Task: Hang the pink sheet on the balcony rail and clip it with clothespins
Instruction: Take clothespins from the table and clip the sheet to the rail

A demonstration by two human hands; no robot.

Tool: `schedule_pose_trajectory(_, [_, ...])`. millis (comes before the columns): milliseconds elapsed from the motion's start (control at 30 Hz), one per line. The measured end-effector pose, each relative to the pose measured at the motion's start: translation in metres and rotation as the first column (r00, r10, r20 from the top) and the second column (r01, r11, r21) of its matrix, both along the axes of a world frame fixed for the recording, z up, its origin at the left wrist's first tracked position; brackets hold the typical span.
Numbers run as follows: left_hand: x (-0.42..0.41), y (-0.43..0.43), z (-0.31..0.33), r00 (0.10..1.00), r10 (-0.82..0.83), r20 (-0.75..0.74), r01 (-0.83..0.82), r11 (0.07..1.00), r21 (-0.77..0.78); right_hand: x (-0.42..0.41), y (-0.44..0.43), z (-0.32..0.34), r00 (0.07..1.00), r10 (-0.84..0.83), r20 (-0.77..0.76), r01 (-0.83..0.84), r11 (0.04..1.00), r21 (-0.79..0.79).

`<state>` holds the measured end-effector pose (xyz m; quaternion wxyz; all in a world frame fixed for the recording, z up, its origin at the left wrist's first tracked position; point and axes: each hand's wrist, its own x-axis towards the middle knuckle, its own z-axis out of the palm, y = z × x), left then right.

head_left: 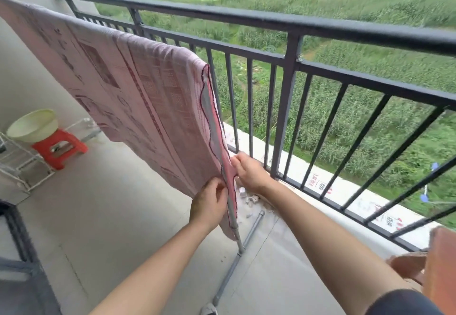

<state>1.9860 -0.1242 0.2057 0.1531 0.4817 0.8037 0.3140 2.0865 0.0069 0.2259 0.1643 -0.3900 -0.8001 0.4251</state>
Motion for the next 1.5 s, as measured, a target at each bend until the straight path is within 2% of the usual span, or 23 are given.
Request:
schedule_pose_trajectory(100, [-0.006, -0.002, -0.003, 0.977, -0.2, -0.077, 0.195, 0.978, -0.074, 0.0, -0.015, 0.002, 0.999, 0.05, -0.018, -0.051, 0.996, -0.068])
schedule_pose_trajectory(233, [-0.013, 0.002, -0.009, 0.928, -0.345, -0.139, 0.339, 0.939, -0.061, 0.038, -0.021, -0.003, 0.98, -0.196, 0.017, 0.197, 0.978, -0.069])
schedule_pose_trajectory(333, [-0.009, 0.014, -0.012, 0.858, -0.487, -0.167, 0.487, 0.872, -0.04, 0.097, -0.032, -0.016, 0.892, -0.431, 0.139, 0.433, 0.901, 0.014])
schedule_pose_trajectory(400, [0.006, 0.024, -0.017, 0.793, -0.554, -0.253, 0.574, 0.819, 0.005, 0.142, -0.051, -0.028, 0.757, -0.623, 0.198, 0.617, 0.781, 0.099])
schedule_pose_trajectory(467, [0.032, 0.033, -0.023, 0.679, -0.635, -0.367, 0.679, 0.734, -0.013, 0.186, -0.085, -0.041, 0.587, -0.764, 0.267, 0.745, 0.639, 0.189])
schedule_pose_trajectory(600, [0.104, 0.042, -0.037, 0.399, -0.817, -0.417, 0.819, 0.522, -0.238, 0.25, -0.185, -0.058, 0.294, -0.876, 0.382, 0.852, 0.421, 0.312])
schedule_pose_trajectory(733, [0.2, 0.028, -0.039, 0.119, -0.896, -0.427, 0.91, 0.271, -0.314, 0.293, -0.29, -0.061, 0.031, -0.897, 0.442, 0.935, 0.182, 0.304])
schedule_pose_trajectory(867, [0.292, -0.021, -0.032, -0.099, -0.904, -0.415, 0.947, 0.042, -0.319, 0.327, -0.381, -0.061, -0.219, -0.864, 0.453, 0.951, -0.086, 0.296])
schedule_pose_trajectory(1033, [0.378, -0.097, -0.047, -0.322, -0.882, -0.344, 0.906, -0.181, -0.383, 0.363, -0.458, -0.081, -0.4, -0.792, 0.462, 0.916, -0.322, 0.241])
schedule_pose_trajectory(1133, [0.421, -0.129, -0.066, -0.428, -0.854, -0.295, 0.847, -0.265, -0.461, 0.394, -0.478, -0.105, -0.418, -0.755, 0.505, 0.907, -0.373, 0.195])
schedule_pose_trajectory(1200, [0.447, -0.14, -0.084, -0.455, -0.856, -0.247, 0.811, -0.283, -0.512, 0.417, -0.482, -0.124, -0.395, -0.743, 0.541, 0.913, -0.383, 0.141])
schedule_pose_trajectory(1367, [0.494, -0.143, -0.142, -0.428, -0.894, -0.131, 0.744, -0.266, -0.613, 0.479, -0.468, -0.172, -0.286, -0.763, 0.579, 0.946, -0.321, 0.044])
schedule_pose_trajectory(1500, [0.503, -0.135, -0.192, -0.407, -0.913, -0.029, 0.618, -0.252, -0.745, 0.513, -0.449, -0.208, -0.187, -0.758, 0.625, 0.97, -0.244, -0.005])
